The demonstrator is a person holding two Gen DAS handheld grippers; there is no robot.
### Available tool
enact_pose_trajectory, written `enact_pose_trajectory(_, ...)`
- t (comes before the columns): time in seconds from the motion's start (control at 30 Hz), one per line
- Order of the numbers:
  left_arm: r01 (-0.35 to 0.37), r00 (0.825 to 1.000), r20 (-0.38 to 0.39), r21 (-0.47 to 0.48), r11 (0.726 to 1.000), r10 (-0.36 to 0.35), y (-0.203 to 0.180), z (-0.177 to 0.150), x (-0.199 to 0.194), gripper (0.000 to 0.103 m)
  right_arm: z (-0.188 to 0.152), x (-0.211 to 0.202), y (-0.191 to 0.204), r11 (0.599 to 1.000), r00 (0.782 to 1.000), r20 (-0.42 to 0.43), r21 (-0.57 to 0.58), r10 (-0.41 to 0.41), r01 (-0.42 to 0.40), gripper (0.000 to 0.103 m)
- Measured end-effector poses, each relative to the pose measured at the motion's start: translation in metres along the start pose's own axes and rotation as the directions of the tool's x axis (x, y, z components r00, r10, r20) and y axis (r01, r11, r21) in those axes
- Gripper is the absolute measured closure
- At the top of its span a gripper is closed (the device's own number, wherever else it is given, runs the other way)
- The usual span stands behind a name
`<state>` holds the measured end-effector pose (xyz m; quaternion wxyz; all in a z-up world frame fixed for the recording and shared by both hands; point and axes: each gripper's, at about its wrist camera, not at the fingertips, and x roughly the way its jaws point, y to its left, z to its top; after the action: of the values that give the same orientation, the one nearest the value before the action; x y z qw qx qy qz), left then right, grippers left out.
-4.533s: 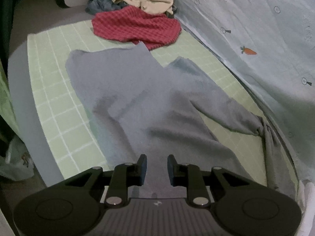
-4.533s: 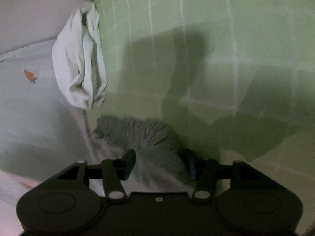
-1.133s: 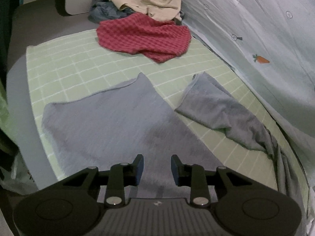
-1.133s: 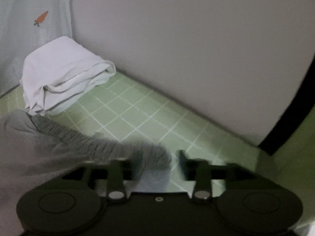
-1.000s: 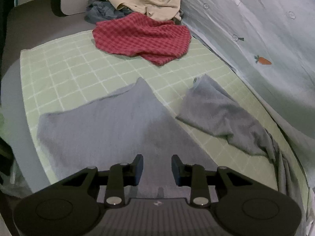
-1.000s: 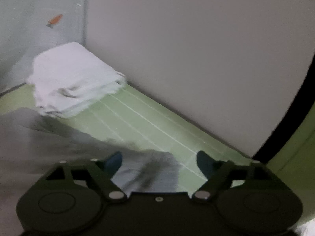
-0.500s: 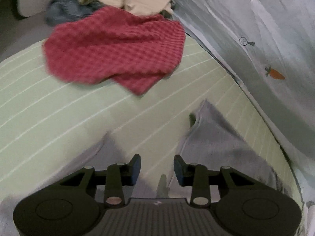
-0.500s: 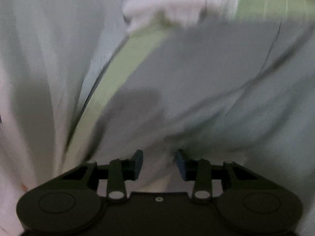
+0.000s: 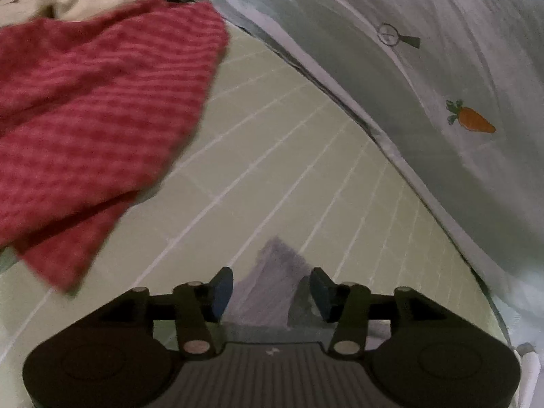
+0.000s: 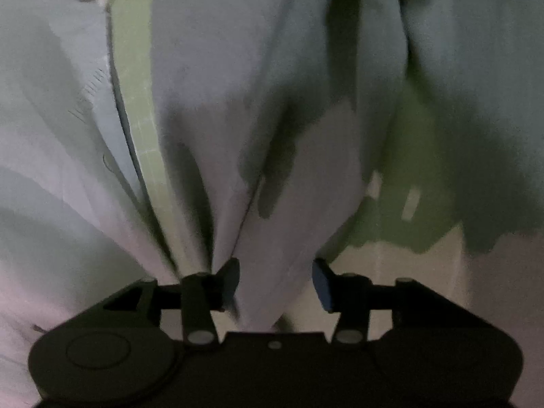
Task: Fold clothes
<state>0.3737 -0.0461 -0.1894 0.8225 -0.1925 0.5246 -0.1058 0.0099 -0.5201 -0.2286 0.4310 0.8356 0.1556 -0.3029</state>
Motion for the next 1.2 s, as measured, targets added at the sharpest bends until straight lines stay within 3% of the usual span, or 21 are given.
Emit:
enact_pose_trajectory(0.03,0.01,1.0,0.001,0.003,1.0,-0.01,-0.002,0.002,0.004,0.041,-0.002,0.004,0.0,1.0,1.0,-0.015,0.005,-0.002,0.002,0.053)
enact_pose_trajectory(0.17,0.009,1.0,0.012,0.046,0.999,-0.009,-0.01,0.009,0.015,0.039,-0.009,0.023,0.001,1.0,0.999,-0.03,-0.005,-0.022,0.022,0.057)
enact_pose_trajectory(0.2,0.0,1.0,0.015,0.063,0.998,-0.001,-0.013,0.008,0.016,0.04,-0.009,0.027,0.0,1.0,0.999,-0.037,0.008,-0.013,0.013,0.065)
enact_pose_trajectory(0.27,-0.02,0.999,0.032,0.091,0.996,0.017,-0.016,0.004,0.017,0.055,-0.009,0.034,0.001,1.0,0.999,-0.037,0.009,-0.015,0.015,0.083)
enact_pose_trajectory(0.3,-0.031,0.999,0.035,0.094,0.995,0.028,-0.015,0.003,0.019,0.084,-0.01,0.036,0.003,1.0,0.999,-0.027,-0.008,-0.021,0.02,0.093)
enact_pose_trajectory(0.33,-0.044,0.999,0.032,0.088,0.995,0.041,-0.013,0.002,0.021,0.1,-0.01,0.037,0.005,0.999,1.0,-0.014,-0.027,-0.025,0.024,0.097)
enact_pose_trajectory(0.43,0.003,0.999,0.034,0.018,1.0,-0.004,-0.006,0.008,0.022,0.099,-0.012,0.034,0.014,0.998,1.0,0.012,-0.067,-0.019,0.02,0.101)
enact_pose_trajectory(0.57,0.045,0.994,0.097,0.072,0.996,-0.052,-0.024,0.035,0.003,0.099,-0.015,0.018,0.043,0.987,0.998,0.048,-0.158,0.036,-0.028,0.101)
enact_pose_trajectory(0.67,0.123,0.966,0.215,0.092,0.988,-0.141,-0.047,0.064,-0.038,0.099,-0.02,-0.003,0.072,0.971,0.989,0.031,-0.199,0.144,-0.135,0.101)
enact_pose_trajectory(0.83,0.287,0.854,0.415,0.122,0.95,-0.312,-0.064,0.082,-0.125,0.099,-0.038,-0.054,0.109,0.91,0.944,-0.031,-0.257,0.328,-0.325,0.101)
enact_pose_trajectory(0.9,0.292,0.829,0.457,0.14,0.946,-0.324,-0.06,0.071,-0.149,0.099,-0.065,-0.06,0.102,0.892,0.93,-0.061,-0.265,0.362,-0.365,0.101)
enact_pose_trajectory(0.93,0.282,0.826,0.468,0.139,0.949,-0.314,-0.054,0.062,-0.155,0.099,-0.068,-0.065,0.099,0.888,0.926,-0.077,-0.264,0.37,-0.377,0.101)
enact_pose_trajectory(1.0,0.222,0.842,0.474,0.127,0.967,-0.256,-0.04,0.043,-0.158,0.099,-0.074,-0.073,0.082,0.886,0.932,-0.094,-0.288,0.35,-0.362,0.101)
enact_pose_trajectory(1.07,0.115,0.879,0.454,0.091,0.989,-0.144,-0.02,0.023,-0.148,0.098,-0.071,-0.079,0.054,0.903,0.953,-0.104,-0.306,0.285,-0.303,0.101)
enact_pose_trajectory(1.13,-0.006,0.919,0.394,0.029,1.0,-0.006,0.006,0.003,-0.129,0.098,-0.072,-0.064,0.029,0.934,0.974,-0.122,-0.282,0.191,-0.218,0.101)
enact_pose_trajectory(1.2,-0.103,0.941,0.32,-0.034,0.994,0.109,0.032,-0.015,-0.105,0.097,-0.066,-0.049,0.0,0.963,0.986,-0.147,-0.246,0.076,-0.111,0.1)
